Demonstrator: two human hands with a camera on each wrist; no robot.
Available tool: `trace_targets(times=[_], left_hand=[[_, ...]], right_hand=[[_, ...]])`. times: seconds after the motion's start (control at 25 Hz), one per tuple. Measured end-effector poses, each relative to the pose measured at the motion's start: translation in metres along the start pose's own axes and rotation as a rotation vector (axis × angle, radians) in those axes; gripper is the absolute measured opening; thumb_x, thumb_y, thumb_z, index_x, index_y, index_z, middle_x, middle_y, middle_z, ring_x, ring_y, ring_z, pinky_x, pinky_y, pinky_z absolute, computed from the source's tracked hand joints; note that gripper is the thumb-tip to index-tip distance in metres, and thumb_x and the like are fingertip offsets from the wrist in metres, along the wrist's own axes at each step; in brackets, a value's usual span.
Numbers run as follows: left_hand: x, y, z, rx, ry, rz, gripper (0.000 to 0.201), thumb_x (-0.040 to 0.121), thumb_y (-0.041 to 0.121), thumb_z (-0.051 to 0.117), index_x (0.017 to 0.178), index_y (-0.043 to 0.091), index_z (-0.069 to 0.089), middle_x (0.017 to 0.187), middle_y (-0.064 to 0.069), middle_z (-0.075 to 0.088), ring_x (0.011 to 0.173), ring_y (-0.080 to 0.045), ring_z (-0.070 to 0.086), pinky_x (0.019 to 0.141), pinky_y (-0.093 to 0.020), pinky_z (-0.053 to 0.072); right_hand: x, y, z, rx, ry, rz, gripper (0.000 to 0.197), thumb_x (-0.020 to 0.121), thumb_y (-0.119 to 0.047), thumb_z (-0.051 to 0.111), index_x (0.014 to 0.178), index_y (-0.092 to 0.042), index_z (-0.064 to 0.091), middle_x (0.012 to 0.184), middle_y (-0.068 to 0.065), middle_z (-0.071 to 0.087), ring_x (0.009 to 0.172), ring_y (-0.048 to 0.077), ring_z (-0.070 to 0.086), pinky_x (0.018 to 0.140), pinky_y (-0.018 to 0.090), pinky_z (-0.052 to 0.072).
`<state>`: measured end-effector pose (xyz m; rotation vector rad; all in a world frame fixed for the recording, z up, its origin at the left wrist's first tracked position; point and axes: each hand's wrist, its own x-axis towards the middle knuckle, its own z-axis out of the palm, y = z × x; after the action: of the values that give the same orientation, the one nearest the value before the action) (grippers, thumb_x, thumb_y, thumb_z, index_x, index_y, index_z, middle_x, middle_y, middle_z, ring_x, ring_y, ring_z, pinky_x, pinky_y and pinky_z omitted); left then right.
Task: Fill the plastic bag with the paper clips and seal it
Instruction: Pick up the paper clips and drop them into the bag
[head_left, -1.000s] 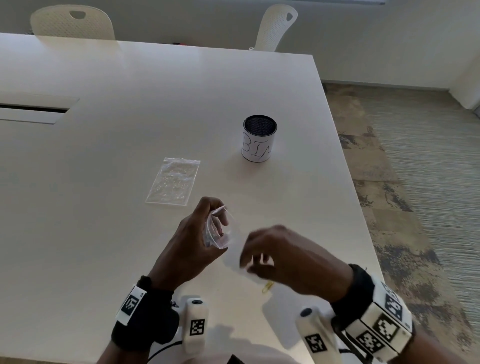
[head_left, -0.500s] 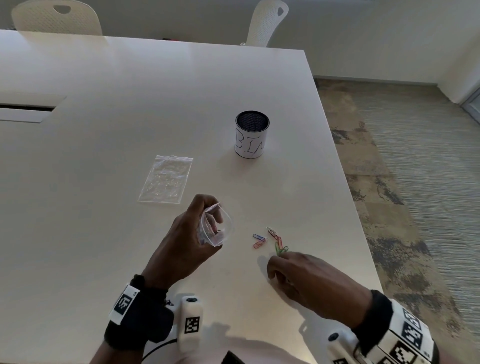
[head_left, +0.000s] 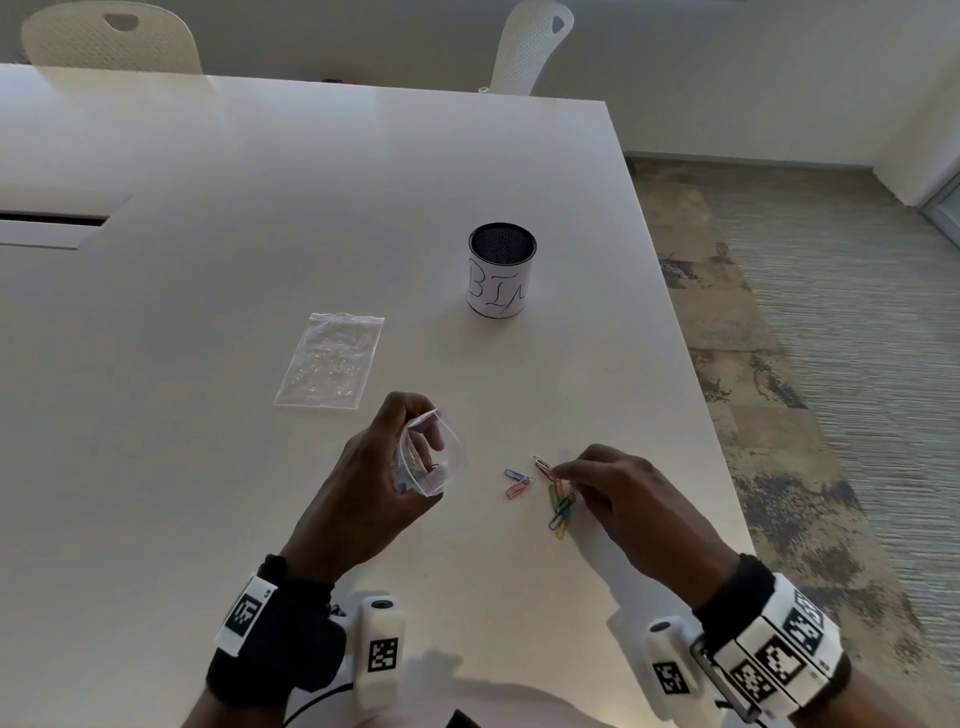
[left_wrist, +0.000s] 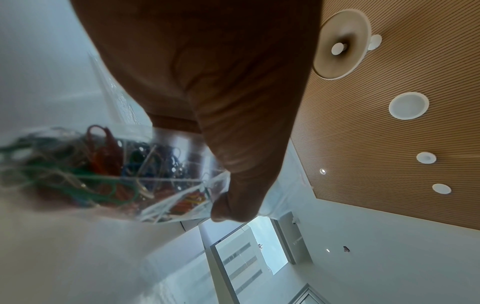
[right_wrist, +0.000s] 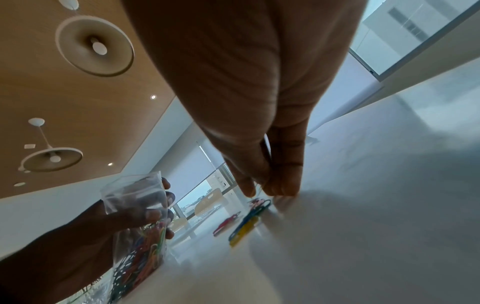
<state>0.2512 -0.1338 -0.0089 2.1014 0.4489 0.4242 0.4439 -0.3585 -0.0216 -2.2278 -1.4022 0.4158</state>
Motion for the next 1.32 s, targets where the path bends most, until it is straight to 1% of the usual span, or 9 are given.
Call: trace_targets(times=[0.12,0.24,0.44,0.64,0.8,0.92,1.08,1.16,1.32], left_hand=[[0.0,0.0,-0.001,0.007,0.014,-0.008,0.055,0.078,0.003,0.084,0.116,0.026,0.052,0.102,0.01,0.068,0.091,-0.017,0.069,0.075,-0.021,0.056],[0.0,0.0,-0.001,0.003,0.017,-0.02,0.056,0.077,0.003,0.085,0.116,0.027,0.052,0.102,0.011,0.068,0.09,-0.016,0.068,0.073,-0.016,0.054],[0.001,-0.001,0.001,0.007,0.021,-0.013,0.057,0.076,0.001,0.085,0.116,0.027,0.052,0.102,0.011,0.067,0.09,-0.016,0.068,0.073,-0.013,0.053],[0.001,-0.001,0.001,-0.005,0.017,-0.003,0.057,0.077,0.001,0.085,0.115,0.027,0.052,0.102,0.008,0.068,0.091,-0.018,0.069,0.076,-0.022,0.056],[0.0,-0.002,0.001,-0.016,0.015,-0.004,0.056,0.078,0.002,0.084,0.117,0.026,0.051,0.103,0.006,0.068,0.09,-0.019,0.069,0.076,-0.024,0.057],[0.0,-0.002,0.001,-0.009,0.02,0.012,0.055,0.079,0.002,0.084,0.116,0.026,0.051,0.101,0.007,0.068,0.089,-0.019,0.069,0.075,-0.021,0.056],[0.001,-0.001,0.001,0.0,0.022,0.016,0.054,0.078,0.003,0.084,0.116,0.026,0.052,0.102,0.008,0.067,0.089,-0.019,0.068,0.074,-0.023,0.057],[0.001,0.0,0.002,0.004,0.022,0.016,0.054,0.079,0.004,0.085,0.115,0.025,0.052,0.101,0.007,0.068,0.088,-0.02,0.069,0.074,-0.025,0.057],[0.001,0.0,0.001,-0.008,0.028,0.005,0.052,0.081,0.007,0.085,0.115,0.027,0.051,0.101,0.011,0.068,0.084,-0.017,0.069,0.068,-0.016,0.054]], right_hand=[[-0.002,0.001,-0.006,-0.008,-0.144,-0.06,0.029,0.094,-0.029,0.073,0.123,-0.028,0.072,0.116,-0.013,0.06,0.094,0.003,0.063,0.086,0.019,0.054],[-0.002,-0.003,-0.007,-0.027,-0.148,-0.103,0.025,0.089,-0.024,0.079,0.113,-0.028,0.076,0.113,-0.013,0.063,0.091,0.002,0.063,0.084,0.019,0.055],[0.001,-0.009,-0.001,-0.115,-0.126,-0.094,0.007,0.096,-0.022,0.071,0.103,-0.023,0.072,0.107,-0.006,0.066,0.091,0.012,0.066,0.08,0.026,0.056],[0.007,-0.019,-0.002,-0.175,-0.136,-0.077,0.005,0.1,-0.022,0.064,0.1,-0.017,0.066,0.097,-0.001,0.065,0.08,0.015,0.061,0.069,0.02,0.045],[0.011,-0.012,-0.006,0.059,-0.067,0.057,0.004,0.092,-0.017,0.075,0.089,-0.019,0.072,0.084,-0.006,0.071,0.072,0.011,0.065,0.065,0.027,0.054],[0.015,-0.018,-0.015,0.347,0.004,0.177,0.011,0.087,-0.009,0.08,0.083,-0.017,0.074,0.074,0.001,0.075,0.066,0.011,0.069,0.07,0.03,0.059],[0.02,-0.054,-0.028,0.686,0.08,0.161,0.007,0.086,0.0,0.079,0.083,-0.006,0.077,0.075,0.014,0.076,0.065,0.017,0.068,0.069,0.028,0.058],[0.027,-0.076,-0.03,0.722,0.111,0.102,0.007,0.085,-0.001,0.08,0.085,-0.008,0.079,0.077,0.014,0.076,0.067,0.024,0.07,0.068,0.028,0.06],[0.048,-0.106,-0.018,0.454,0.159,-0.085,0.008,0.086,-0.009,0.08,0.089,-0.015,0.081,0.081,-0.002,0.075,0.072,0.014,0.072,0.065,0.032,0.061]])
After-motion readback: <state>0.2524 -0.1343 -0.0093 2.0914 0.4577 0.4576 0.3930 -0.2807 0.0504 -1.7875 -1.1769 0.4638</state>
